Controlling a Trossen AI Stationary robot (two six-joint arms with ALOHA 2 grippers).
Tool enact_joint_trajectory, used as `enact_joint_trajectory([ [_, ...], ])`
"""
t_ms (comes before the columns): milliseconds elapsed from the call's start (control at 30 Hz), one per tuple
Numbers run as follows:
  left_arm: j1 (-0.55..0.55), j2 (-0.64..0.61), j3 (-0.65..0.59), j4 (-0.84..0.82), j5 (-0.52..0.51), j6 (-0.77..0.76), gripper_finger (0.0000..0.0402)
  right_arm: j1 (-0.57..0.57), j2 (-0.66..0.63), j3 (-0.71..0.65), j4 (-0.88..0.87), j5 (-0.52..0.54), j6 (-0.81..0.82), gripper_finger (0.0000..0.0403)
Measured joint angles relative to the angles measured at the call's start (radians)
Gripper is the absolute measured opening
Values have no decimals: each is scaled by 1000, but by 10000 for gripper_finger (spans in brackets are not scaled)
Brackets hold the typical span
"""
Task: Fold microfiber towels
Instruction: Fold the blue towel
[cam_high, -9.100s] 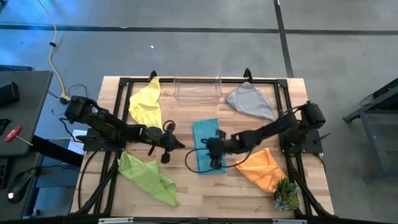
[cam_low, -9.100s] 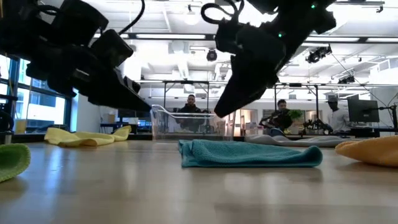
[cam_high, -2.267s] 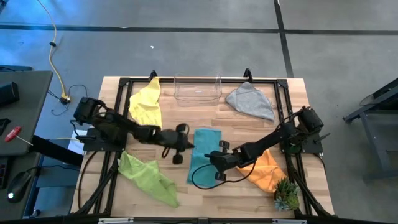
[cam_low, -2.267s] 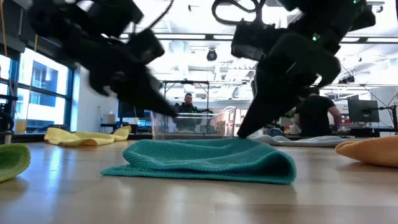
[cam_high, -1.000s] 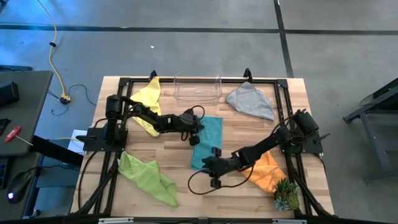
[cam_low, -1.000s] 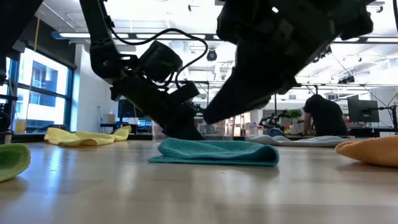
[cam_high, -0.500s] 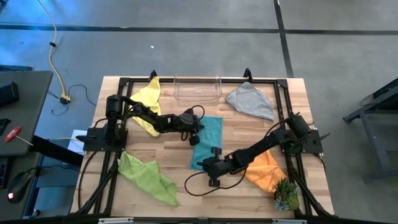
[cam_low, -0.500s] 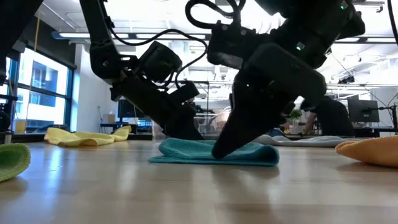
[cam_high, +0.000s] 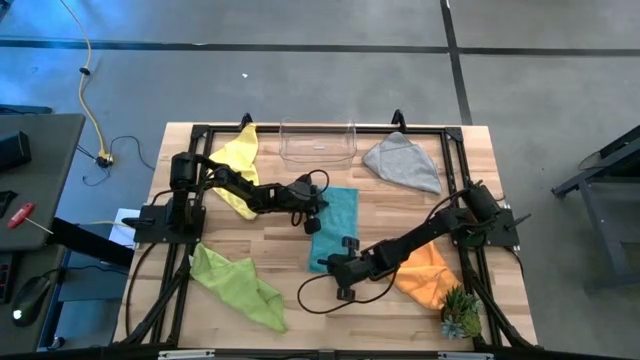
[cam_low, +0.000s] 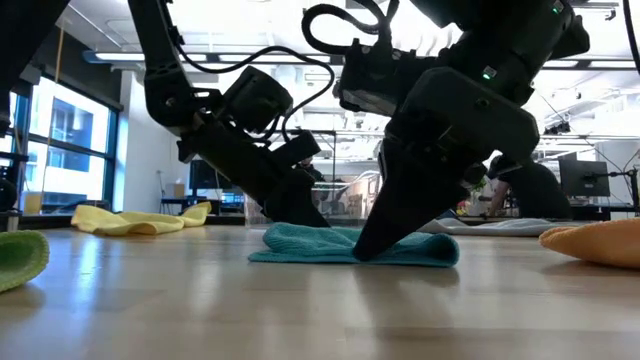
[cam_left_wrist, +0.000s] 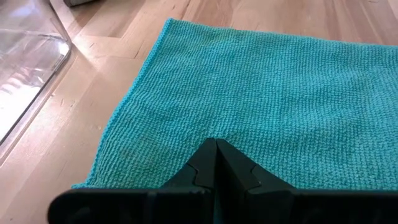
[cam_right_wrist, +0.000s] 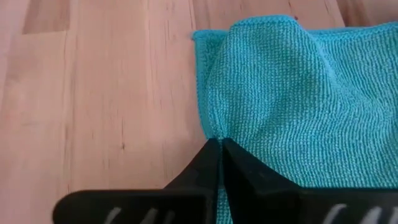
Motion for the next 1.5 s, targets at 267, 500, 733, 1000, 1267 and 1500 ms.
enact_joint_trajectory([
  [267, 0, 0, 0, -6, -3, 16, 0, 10, -15, -1, -11, -13, 21, 30],
  [500, 0, 0, 0, -7, -12, 19, 0, 15, -15, -2, -11, -42, 44, 45],
  [733, 0, 0, 0, -8, -19, 23, 0, 16, -15, 18, -34, -50, 44, 96],
  [1000, 0, 0, 0, -8, -21, 24, 0, 18, -18, 129, -230, 2, 17, 159],
  [1267, 0, 0, 0, -8, -23, 34, 0, 72, -18, 137, -387, 15, -9, 163],
  [1500, 0, 0, 0, -8, -24, 34, 0, 95, -18, 137, -459, 64, 80, 138],
])
